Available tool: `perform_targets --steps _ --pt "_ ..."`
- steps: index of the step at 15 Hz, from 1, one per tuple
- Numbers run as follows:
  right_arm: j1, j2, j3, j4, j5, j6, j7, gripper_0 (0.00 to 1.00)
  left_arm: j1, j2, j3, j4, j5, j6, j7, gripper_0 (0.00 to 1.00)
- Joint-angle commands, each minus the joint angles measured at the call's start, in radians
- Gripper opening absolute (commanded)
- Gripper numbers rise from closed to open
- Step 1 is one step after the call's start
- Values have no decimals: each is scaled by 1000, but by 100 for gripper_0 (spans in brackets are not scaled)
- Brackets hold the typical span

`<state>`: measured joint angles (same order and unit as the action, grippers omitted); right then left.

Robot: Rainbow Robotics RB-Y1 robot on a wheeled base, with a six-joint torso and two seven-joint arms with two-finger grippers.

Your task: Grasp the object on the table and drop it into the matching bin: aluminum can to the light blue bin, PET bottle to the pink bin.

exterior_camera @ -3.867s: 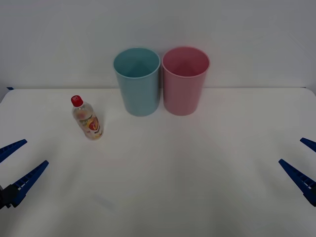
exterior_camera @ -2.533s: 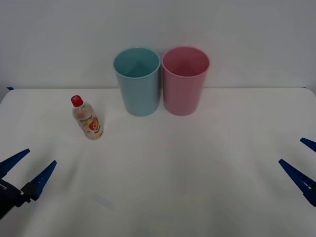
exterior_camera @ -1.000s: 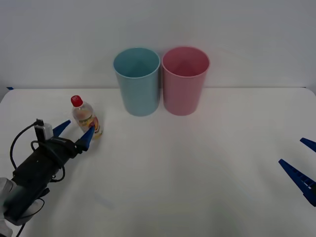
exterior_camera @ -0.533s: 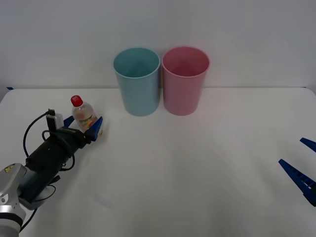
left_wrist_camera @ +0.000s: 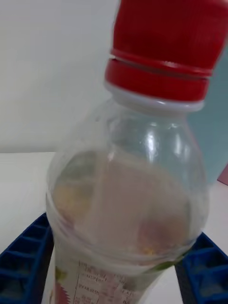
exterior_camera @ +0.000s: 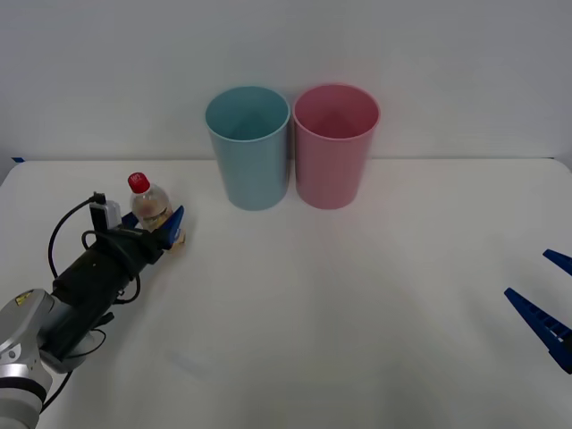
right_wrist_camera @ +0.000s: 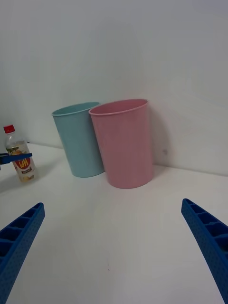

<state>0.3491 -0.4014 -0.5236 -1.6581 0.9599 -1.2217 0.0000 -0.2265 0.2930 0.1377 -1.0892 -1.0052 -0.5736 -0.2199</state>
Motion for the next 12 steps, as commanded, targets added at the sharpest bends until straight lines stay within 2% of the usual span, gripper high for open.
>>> perform_targets --steps 1,9,12 --pt "0 0 0 0 0 0 0 100 1 0 0 0 0 0 -4 0" --pt "0 0 0 0 0 0 0 100 1 5 0 -8 8 1 -2 0" --pt "0 0 0 0 0 0 0 100 6 20 0 -54 13 1 16 0"
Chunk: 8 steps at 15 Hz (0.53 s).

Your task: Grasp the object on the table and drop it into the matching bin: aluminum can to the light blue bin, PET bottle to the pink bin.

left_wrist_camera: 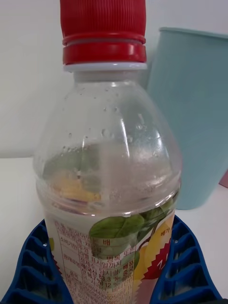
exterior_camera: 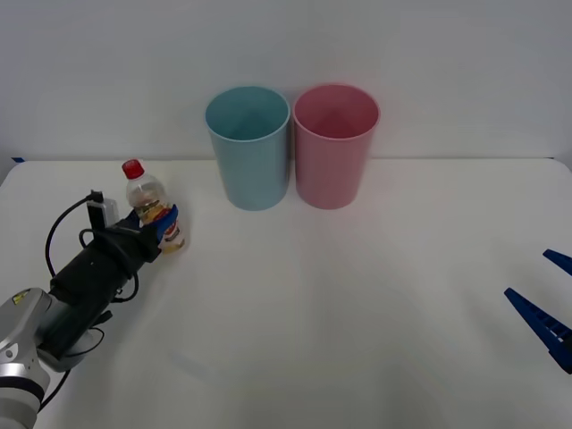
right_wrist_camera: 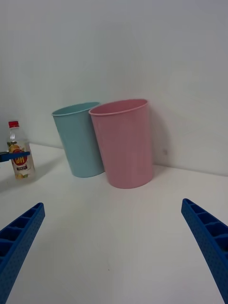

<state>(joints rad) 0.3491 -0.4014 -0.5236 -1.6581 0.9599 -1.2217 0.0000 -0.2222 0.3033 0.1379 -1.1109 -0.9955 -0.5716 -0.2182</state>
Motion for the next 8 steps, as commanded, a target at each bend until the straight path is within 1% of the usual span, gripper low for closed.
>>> perform_targets --steps 1,3,8 --pt "0 0 0 0 0 0 0 100 1 14 0 -49 9 -1 25 0" --pt "0 0 0 0 0 0 0 100 9 30 0 -118 1 -1 120 0" --pt "0 0 0 0 0 0 0 100 20 60 0 -285 0 -1 303 0"
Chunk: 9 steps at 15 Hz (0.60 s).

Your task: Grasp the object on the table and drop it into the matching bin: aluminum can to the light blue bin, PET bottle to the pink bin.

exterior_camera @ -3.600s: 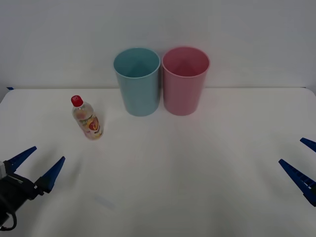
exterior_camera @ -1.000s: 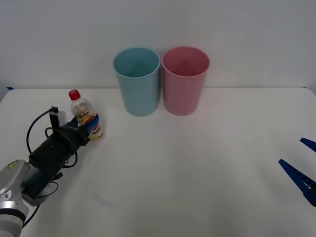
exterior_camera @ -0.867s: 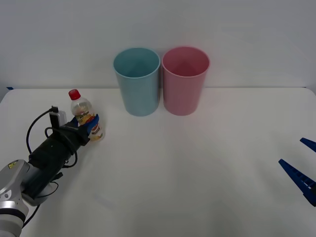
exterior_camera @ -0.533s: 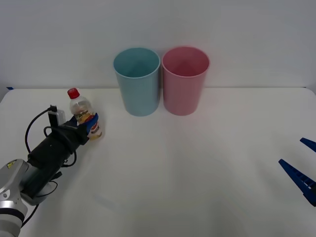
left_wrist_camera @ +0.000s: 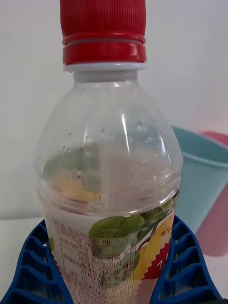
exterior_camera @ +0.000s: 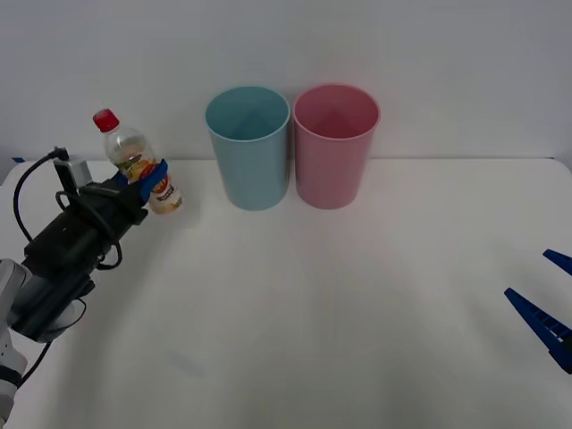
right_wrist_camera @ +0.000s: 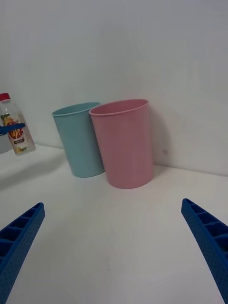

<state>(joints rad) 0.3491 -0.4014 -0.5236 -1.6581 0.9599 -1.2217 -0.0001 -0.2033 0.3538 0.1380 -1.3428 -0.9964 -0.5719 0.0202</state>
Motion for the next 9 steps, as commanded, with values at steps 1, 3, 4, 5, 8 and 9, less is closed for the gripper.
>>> perform_targets --steps 1,3,4,5,8,9 --pt "0 0 0 0 0 0 0 100 1 19 0 -95 1 0 119 0" --pt "0 0 0 0 0 0 0 100 -1 33 3 -156 -1 3 207 0" --pt "0 0 0 0 0 0 0 100 -1 42 3 -188 -2 4 253 0" --pt "0 0 0 0 0 0 0 100 -1 51 6 -223 -10 9 300 0" --pt "0 0 0 0 0 0 0 100 -16 74 15 -312 -51 10 415 0" --pt "0 0 0 0 0 0 0 100 -31 76 17 -315 -56 0 412 0"
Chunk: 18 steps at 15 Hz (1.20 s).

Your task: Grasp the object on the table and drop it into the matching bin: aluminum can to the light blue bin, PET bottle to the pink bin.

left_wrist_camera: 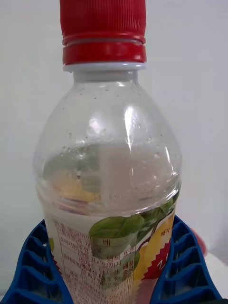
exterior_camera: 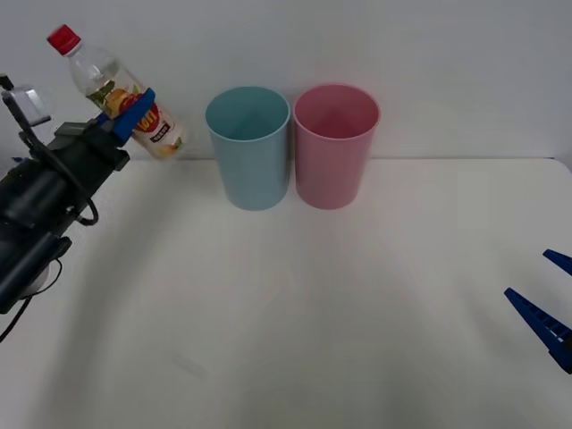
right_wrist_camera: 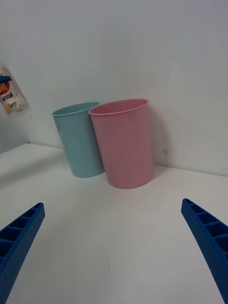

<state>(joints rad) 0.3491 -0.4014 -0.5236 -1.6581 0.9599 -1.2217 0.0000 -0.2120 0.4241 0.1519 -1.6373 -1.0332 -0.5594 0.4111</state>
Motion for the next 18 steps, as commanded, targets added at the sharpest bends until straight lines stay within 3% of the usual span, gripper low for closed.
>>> perform_targets --steps 1,5,10,14,18 --pt "0 0 0 0 0 0 0 100 -44 5 1 -21 -33 -39 20 0" --pt "0 0 0 0 0 0 0 100 -159 5 -18 28 -71 -96 21 0" --pt "0 0 0 0 0 0 0 100 -417 -2 -135 313 -88 -97 -95 0" --pt "0 0 0 0 0 0 0 100 -621 -70 -221 568 -88 -85 -238 0" --pt "0 0 0 0 0 0 0 100 -724 -169 -253 685 -142 13 -365 0"
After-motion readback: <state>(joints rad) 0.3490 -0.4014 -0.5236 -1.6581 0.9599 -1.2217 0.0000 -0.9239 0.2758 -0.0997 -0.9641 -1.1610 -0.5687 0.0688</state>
